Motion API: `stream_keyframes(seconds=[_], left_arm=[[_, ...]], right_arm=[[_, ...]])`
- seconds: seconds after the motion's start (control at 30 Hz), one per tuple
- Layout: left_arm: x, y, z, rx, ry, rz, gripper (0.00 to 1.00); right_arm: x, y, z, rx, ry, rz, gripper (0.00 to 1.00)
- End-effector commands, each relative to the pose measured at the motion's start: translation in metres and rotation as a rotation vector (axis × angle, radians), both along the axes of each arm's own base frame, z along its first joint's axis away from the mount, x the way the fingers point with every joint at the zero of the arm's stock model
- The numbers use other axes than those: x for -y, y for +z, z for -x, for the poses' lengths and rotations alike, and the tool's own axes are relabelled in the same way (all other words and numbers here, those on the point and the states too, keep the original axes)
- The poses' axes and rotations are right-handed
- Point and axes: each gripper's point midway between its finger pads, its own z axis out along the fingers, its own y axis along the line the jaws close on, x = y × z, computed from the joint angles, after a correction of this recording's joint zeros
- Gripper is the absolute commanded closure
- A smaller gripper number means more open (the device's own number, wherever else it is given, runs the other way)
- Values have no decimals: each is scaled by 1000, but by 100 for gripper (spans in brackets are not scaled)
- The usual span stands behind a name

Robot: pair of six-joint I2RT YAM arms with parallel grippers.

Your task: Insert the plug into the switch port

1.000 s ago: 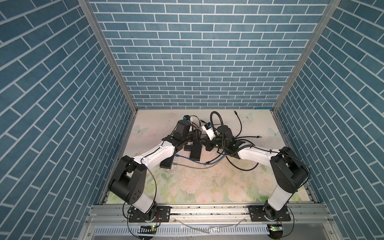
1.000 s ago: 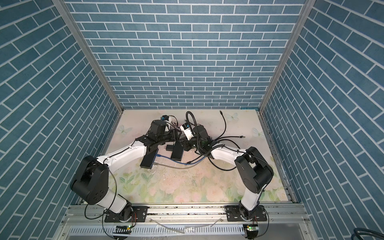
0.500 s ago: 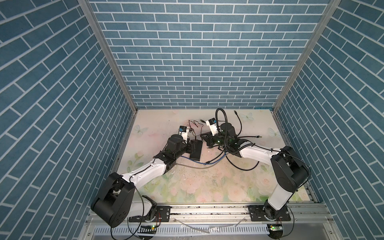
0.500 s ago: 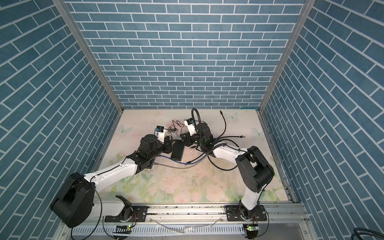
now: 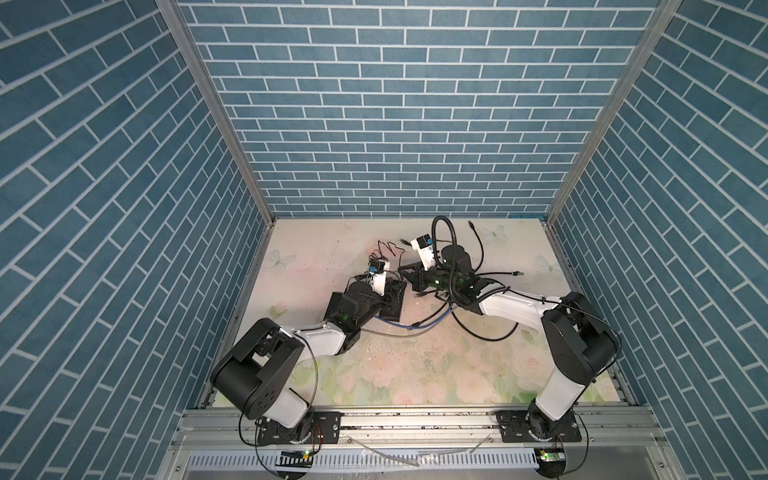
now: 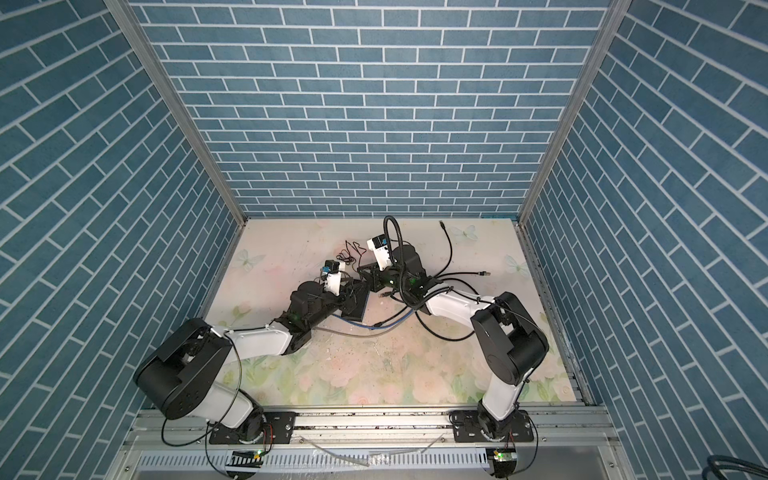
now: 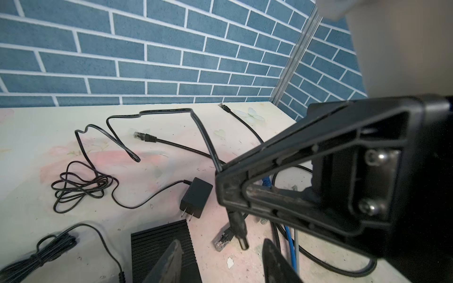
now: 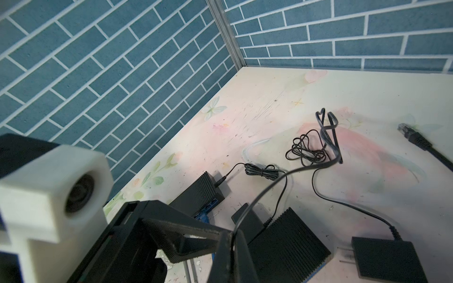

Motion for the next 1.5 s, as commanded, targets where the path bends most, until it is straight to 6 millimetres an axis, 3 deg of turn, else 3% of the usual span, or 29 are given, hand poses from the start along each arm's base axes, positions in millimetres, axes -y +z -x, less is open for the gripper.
stream_keyframes(seconds=[0.0,0.13,0.33,0.63,0.83,0.97,1.07,1.47], left_arm=[[5,23,-8,89,6,44,52],[11,18,-10,70,-11,26,69],[20,14,-10,64,-53,47,79],[16,11,-12,68,-28,33,100],[13,12,-10,82,-26,19,100],[14,9,-8,79,-41,-8,100],[14,4,-6,68,-53,-32,100],[13,-13,5,30,-104,-138,100]], right_arm=[[-3,24,1,21,13,-61,100],[-4,26,2,25,19,-66,100],[-4,28,1,29,19,-77,100],[-4,29,3,24,24,-88,100],[-1,22,5,2,24,-58,100],[2,16,7,-28,20,-16,81],[2,17,8,-42,23,3,75],[-2,22,6,-48,46,21,75]])
